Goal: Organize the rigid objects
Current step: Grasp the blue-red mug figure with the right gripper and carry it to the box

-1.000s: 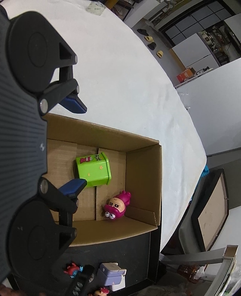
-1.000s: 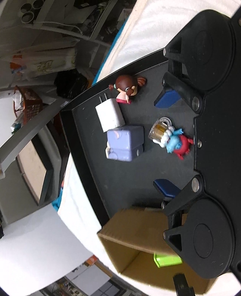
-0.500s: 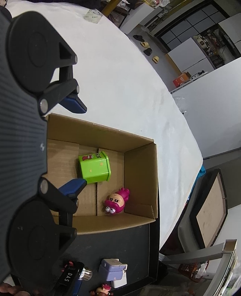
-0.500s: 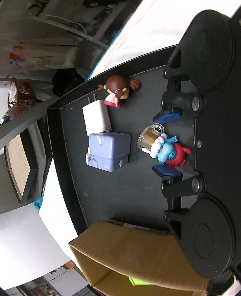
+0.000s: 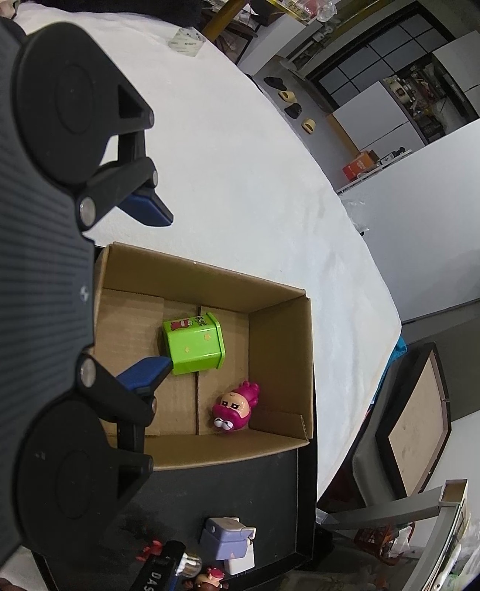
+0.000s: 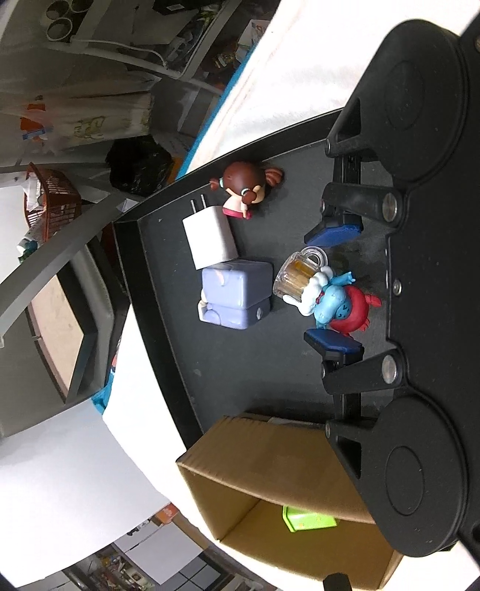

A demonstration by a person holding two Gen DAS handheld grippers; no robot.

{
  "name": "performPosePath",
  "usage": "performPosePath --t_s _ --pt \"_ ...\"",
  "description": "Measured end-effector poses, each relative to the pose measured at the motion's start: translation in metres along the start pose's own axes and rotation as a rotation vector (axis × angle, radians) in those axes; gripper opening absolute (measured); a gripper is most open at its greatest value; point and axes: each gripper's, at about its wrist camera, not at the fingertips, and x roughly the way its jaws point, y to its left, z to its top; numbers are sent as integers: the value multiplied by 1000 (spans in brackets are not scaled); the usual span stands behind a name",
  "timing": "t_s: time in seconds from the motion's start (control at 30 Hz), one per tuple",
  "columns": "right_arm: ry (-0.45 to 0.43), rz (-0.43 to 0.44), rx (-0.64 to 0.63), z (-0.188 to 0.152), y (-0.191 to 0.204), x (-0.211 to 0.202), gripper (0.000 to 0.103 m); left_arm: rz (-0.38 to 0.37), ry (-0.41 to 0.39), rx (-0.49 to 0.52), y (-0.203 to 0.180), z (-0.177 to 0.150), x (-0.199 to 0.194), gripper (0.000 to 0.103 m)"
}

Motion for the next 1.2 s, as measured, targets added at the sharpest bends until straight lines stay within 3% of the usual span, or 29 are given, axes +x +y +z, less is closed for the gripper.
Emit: performPosePath --t_s 0.57,1.2 --pt "-72 54 -55 12 22 -30 48 -7 18 -23 20 -5 21 76" --pt "-146 32 -218 20 90 -60 48 -138 21 -120 61 -16 53 76"
